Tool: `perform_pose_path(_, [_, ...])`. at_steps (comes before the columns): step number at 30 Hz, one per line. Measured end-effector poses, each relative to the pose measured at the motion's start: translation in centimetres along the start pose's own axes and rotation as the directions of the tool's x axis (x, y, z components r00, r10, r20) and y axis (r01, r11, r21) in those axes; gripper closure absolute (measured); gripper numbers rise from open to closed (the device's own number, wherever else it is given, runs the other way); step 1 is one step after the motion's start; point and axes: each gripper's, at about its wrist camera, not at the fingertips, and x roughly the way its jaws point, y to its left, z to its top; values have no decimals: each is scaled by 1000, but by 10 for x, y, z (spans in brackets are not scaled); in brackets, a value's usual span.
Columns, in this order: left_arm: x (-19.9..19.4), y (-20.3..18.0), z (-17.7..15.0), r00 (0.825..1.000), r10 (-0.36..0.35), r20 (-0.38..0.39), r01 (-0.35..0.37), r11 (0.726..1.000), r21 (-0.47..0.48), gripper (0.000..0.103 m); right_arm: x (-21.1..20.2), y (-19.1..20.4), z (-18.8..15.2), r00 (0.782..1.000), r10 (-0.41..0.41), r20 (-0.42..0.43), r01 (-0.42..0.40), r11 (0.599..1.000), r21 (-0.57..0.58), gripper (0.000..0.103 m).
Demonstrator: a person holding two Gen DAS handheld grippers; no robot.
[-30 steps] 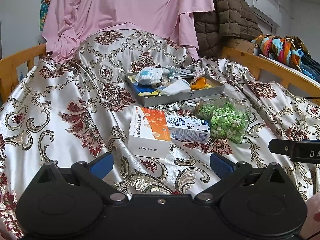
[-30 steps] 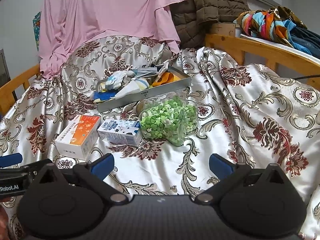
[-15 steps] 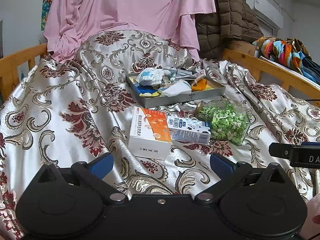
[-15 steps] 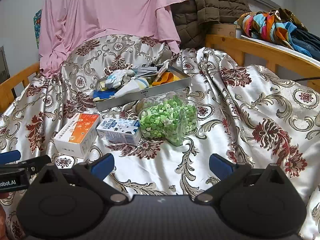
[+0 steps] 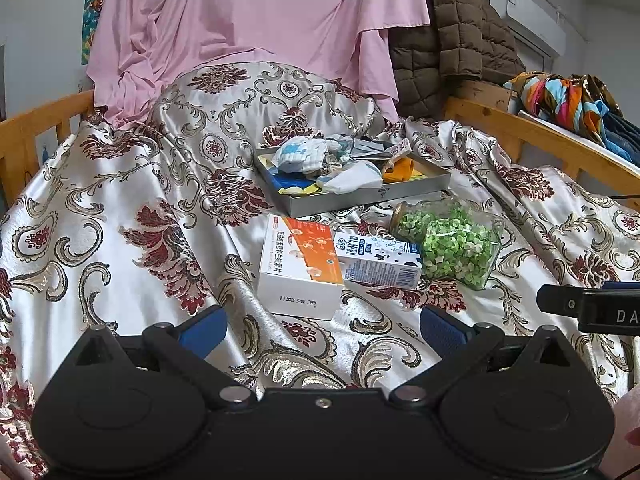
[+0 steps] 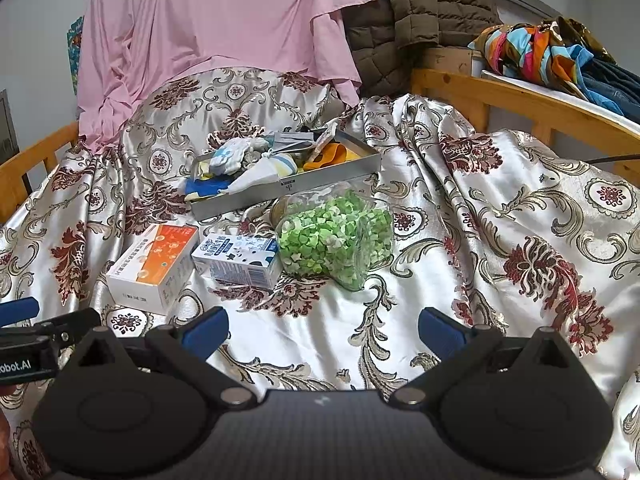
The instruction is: Organize soft objects
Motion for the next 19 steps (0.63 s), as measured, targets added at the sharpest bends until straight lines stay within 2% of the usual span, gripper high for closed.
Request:
perform_pose_path(7, [0, 0, 1, 1000, -8, -4, 8, 1000, -8, 1, 0, 0, 0, 1000, -1, 2, 1, 1000, 0, 0])
perform_pose_path(12, [0, 7, 3, 994, -102, -45, 97, 990, -99, 1, 0, 1, -1, 1000, 0, 2, 0, 1000, 0, 0])
perform_pose_path(16, [-1, 14, 2, 996, -89, -20, 86, 987, -133, 1, 0, 1, 0, 1000, 3, 1, -3, 1000, -2, 0])
perform_pose_path(19, [-1, 12, 1, 997, -74, -9, 73, 991, -111, 1, 1, 1, 0, 1000, 4, -2, -4, 1000, -3, 0])
